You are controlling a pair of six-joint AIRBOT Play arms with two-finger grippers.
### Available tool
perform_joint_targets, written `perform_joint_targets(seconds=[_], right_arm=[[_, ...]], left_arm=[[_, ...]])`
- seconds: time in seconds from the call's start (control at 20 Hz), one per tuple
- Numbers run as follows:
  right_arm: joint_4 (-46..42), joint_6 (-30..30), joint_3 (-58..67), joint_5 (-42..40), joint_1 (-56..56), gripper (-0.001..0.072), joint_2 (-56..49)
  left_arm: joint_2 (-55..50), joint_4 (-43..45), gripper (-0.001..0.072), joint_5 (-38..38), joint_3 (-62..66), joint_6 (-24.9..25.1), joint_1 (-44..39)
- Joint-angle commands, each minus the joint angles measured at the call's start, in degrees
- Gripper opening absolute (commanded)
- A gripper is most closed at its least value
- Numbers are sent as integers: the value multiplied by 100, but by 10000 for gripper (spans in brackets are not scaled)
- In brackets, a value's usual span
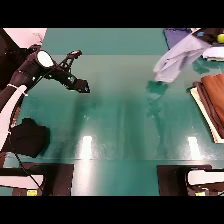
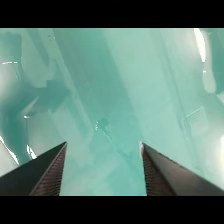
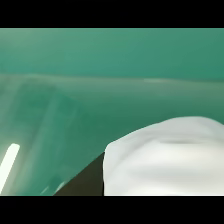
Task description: Fold the shirts.
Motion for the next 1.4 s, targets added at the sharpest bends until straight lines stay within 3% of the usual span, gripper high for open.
perform_joint_targets(seconds=[0.0, 0.25, 0.55, 0.85, 1.1, 1.35], right_arm=[[9, -887, 83, -667, -516, 10, -332], [13, -1180, 1082, -748, -1054, 9, -1198], [210, -1759, 852, -1193, -1687, 10, -1279], [136, -2103, 737, -649, -2181, 9, -1021], [-870, -2022, -61, 525, -2345, 9, -291], [-1963, -1475, -1054, 848, -2623, 10, 813]], left_arm=[[0, -15, 550, -111, -2, -103, 2], [0, -13, 550, -225, -2, -101, 2], [0, -13, 550, -221, -2, -107, 2], [0, -15, 550, 127, -2, -254, 2], [0, -22, 550, 173, -2, -271, 2], [0, -28, 550, 175, -2, -302, 2]])
